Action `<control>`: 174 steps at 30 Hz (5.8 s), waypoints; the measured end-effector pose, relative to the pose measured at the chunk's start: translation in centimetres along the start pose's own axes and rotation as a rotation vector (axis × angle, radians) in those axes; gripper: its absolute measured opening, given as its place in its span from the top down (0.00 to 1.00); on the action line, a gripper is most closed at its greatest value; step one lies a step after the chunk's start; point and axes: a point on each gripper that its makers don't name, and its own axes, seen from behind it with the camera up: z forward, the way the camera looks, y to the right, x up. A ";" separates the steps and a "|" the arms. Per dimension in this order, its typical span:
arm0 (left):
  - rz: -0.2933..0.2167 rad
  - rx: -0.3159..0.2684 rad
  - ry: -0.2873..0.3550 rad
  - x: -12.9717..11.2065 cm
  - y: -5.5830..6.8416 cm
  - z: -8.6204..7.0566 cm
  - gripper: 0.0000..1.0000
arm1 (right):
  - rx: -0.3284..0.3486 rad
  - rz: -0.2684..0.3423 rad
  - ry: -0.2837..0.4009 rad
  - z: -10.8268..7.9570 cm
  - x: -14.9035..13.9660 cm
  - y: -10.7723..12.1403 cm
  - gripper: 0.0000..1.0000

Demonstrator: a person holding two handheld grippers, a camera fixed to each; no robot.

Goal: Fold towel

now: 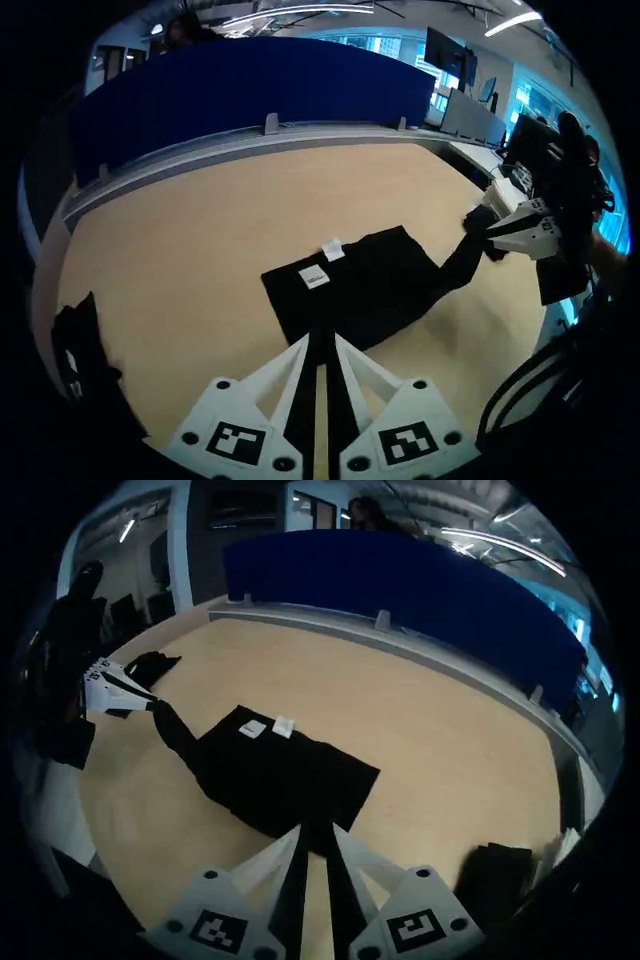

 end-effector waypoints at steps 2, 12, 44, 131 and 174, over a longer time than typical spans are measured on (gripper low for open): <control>0.002 0.004 0.001 0.4 -0.5 0.9 0.93 | -0.004 0.001 -0.005 1.0 0.3 0.6 0.87; 0.000 0.013 -0.009 0.7 -2.2 4.3 0.93 | -0.016 0.043 -0.030 4.0 0.0 2.3 0.87; 0.017 0.081 -0.029 1.0 -6.1 10.8 0.46 | -0.127 0.095 -0.039 10.2 -0.7 6.4 0.37; -0.157 0.181 -0.039 -8.5 -3.8 -2.6 0.07 | 0.082 -0.174 -0.235 5.5 -9.3 2.0 0.44; -0.172 0.167 -0.018 -9.2 -3.5 -5.0 0.07 | 0.042 -0.334 -0.144 4.3 -0.6 1.1 0.95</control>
